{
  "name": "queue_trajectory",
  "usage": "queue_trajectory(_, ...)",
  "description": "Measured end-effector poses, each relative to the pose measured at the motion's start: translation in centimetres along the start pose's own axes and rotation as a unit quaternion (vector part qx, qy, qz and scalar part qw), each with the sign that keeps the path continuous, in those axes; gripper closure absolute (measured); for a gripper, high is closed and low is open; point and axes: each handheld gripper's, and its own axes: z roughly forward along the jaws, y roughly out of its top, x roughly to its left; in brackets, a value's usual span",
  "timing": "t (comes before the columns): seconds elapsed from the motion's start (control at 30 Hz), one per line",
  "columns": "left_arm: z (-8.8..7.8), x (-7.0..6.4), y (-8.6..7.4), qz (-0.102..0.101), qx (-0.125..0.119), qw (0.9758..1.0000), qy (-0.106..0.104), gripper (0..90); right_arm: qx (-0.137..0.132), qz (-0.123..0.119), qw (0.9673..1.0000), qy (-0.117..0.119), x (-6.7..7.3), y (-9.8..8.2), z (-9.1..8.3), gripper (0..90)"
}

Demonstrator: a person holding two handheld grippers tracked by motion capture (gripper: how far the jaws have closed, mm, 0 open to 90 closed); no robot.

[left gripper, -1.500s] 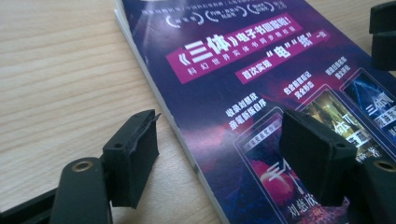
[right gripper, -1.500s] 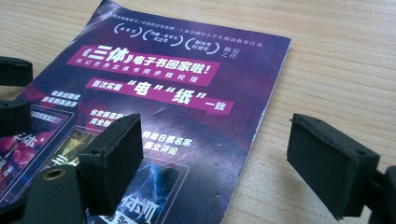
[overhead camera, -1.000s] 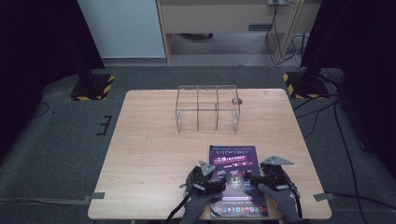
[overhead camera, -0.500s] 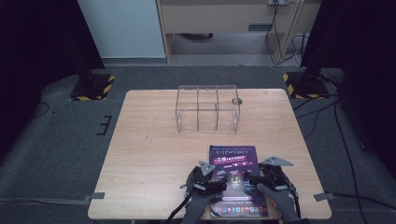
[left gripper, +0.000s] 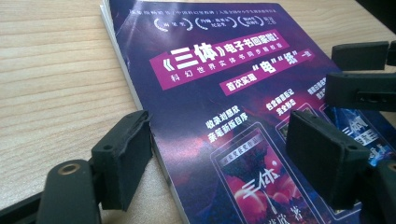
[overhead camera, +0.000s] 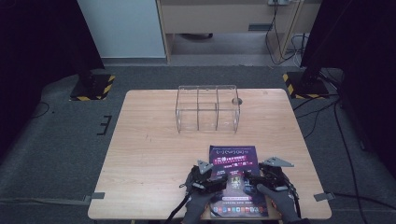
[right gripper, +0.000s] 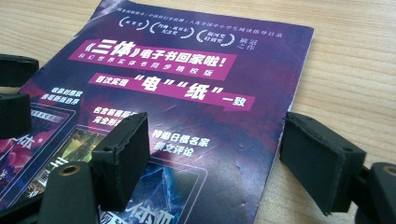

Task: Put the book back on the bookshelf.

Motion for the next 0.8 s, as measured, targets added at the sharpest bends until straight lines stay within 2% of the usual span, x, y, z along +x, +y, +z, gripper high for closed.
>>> queue_trajectory(0.03, 0.0, 0.2, 0.0, -0.013, -0.003, 0.9999, -0.009, 22.0, -0.001, -0.001, 1.0, 0.001, 0.0, 0.0, 0.0, 23.8)
queue_trajectory(0.13, -0.2, 0.3, 0.1, -0.021, -0.008, 0.9996, -0.015, 22.7, -0.001, -0.003, 1.0, 0.001, -0.1, 0.0, 0.0, 23.9)
queue_trajectory(0.27, -0.5, 0.4, 0.1, -0.022, -0.015, 0.9994, -0.023, 23.7, -0.002, -0.001, 1.0, 0.003, -0.2, 0.0, 0.0, 24.0)
queue_trajectory(0.37, -1.1, 0.4, 0.3, -0.023, -0.032, 0.9981, -0.048, 24.1, -0.003, 0.003, 1.0, 0.005, -0.2, 0.0, 0.0, 24.0)
queue_trajectory(0.5, -1.7, 0.2, 0.8, -0.012, -0.05, 0.9957, -0.078, 25.1, -0.003, 0.003, 1.0, 0.004, -0.2, 0.0, 0.0, 24.2)
queue_trajectory(0.67, -1.6, 0.4, 0.9, 0.004, -0.054, 0.9944, -0.09, 24.8, -0.003, 0.006, 1.0, 0.007, -0.3, 0.0, 0.0, 24.2)
queue_trajectory(0.8, -1.5, 0.5, 0.9, 0.007, -0.05, 0.9944, -0.093, 24.2, -0.003, 0.004, 1.0, 0.006, -0.3, 0.0, 0.0, 24.1)
